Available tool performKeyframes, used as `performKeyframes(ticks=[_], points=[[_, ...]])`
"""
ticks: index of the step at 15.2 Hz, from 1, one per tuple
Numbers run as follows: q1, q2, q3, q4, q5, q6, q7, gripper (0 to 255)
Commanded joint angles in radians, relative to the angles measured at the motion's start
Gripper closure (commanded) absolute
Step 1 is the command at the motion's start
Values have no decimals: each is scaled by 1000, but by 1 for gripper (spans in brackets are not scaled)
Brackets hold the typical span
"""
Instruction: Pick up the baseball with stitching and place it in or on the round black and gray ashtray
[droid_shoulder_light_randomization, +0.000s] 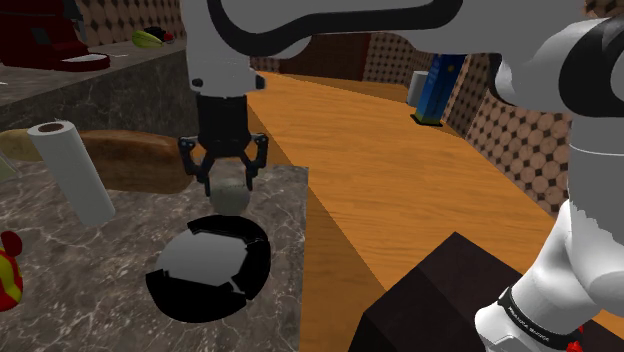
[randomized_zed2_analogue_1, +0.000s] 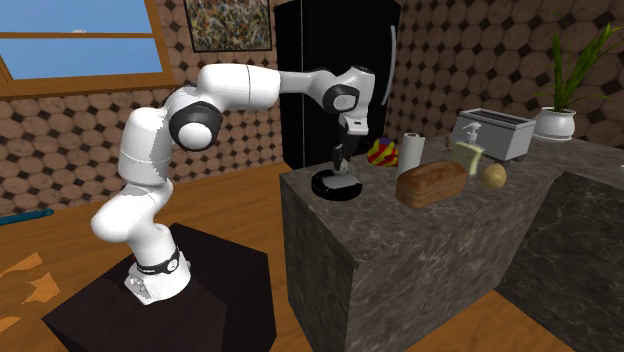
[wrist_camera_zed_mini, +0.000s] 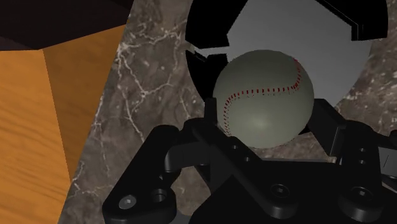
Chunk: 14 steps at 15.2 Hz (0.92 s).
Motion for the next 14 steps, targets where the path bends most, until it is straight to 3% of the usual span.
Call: performKeyframes(ticks=[1, 4, 14], points=[[43, 20, 9, 33, -11, -7, 49, 255], [99, 51, 19, 77, -27, -14, 108, 255], [82, 50, 14, -61, -26, 120, 95, 255]])
